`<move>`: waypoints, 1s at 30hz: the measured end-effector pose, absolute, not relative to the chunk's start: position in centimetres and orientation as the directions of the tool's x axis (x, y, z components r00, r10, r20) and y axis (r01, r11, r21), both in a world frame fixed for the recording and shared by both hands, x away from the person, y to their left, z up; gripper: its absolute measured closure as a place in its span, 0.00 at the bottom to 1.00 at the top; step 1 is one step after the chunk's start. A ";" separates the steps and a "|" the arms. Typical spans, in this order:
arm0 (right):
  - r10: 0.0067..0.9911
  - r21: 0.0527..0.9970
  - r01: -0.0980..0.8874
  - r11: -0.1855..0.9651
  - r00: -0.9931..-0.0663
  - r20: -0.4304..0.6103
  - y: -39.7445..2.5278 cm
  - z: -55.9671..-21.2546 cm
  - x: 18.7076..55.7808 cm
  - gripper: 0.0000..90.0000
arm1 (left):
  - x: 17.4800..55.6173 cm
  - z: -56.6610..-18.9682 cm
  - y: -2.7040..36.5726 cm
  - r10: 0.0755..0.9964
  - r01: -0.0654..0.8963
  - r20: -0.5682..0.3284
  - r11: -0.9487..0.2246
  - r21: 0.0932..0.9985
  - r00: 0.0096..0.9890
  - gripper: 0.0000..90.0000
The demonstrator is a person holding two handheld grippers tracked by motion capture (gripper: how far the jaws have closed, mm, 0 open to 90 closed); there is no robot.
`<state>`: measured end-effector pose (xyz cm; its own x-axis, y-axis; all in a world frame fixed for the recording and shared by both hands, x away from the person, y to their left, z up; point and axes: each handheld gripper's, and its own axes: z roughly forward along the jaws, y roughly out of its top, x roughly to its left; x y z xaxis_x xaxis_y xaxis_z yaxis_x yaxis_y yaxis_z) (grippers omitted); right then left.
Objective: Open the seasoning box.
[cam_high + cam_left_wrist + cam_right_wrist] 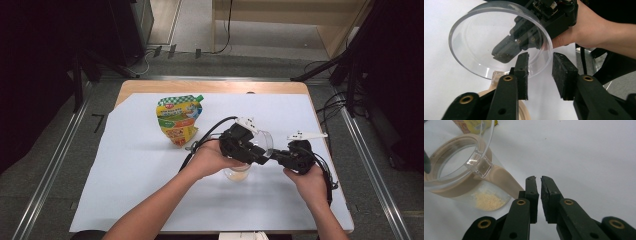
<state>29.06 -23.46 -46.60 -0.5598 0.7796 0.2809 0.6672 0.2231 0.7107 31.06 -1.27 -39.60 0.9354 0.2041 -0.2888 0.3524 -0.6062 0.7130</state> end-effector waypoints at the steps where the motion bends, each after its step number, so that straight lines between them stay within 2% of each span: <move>1: 0.780 0.714 0.664 0.220 -0.559 0.280 -23.6 -46.5 29.0 0.94 | 31.0 -39.5 -1.3 0.209 0.348 -0.280 -0.612 0.710 0.937 0.71; 4: 0.786 0.716 0.661 0.223 -0.557 0.269 -23.7 -46.3 28.7 0.91 | 30.8 -39.3 -1.1 0.215 0.342 -0.266 -0.618 0.708 0.940 0.67; 8: 0.782 0.722 0.647 0.245 -0.572 0.247 -23.8 -46.0 27.9 0.86 | 30.7 -39.0 -0.6 0.221 0.352 -0.275 -0.608 0.712 0.936 0.55; 17: 0.762 0.731 0.627 0.269 -0.603 0.236 -23.3 -45.3 25.5 0.82 | 30.2 -38.0 1.2 0.239 0.373 -0.287 -0.602 0.706 0.928 0.44; 25: 0.729 0.733 0.616 0.289 -0.638 0.248 -22.2 -44.9 23.7 0.81 | 29.4 -37.4 3.8 0.264 0.381 -0.276 -0.586 0.715 0.924 0.45; 28: 0.692 0.733 0.604 0.312 -0.673 0.261 -21.2 -44.7 22.6 0.81 | 29.8 -37.4 5.5 0.295 0.429 -0.313 -0.562 0.707 0.903 0.46; 30: 0.663 0.733 0.585 0.348 -0.706 0.249 -20.4 -44.5 22.3 0.82 | 30.0 -37.1 6.4 0.312 0.435 -0.307 -0.559 0.706 0.899 0.46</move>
<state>22.31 -20.38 -44.52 -0.7062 0.6629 0.2487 0.5847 0.3479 0.7329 30.01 6.45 -37.13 0.8989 0.3123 -0.3074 0.4355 -0.5587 0.7058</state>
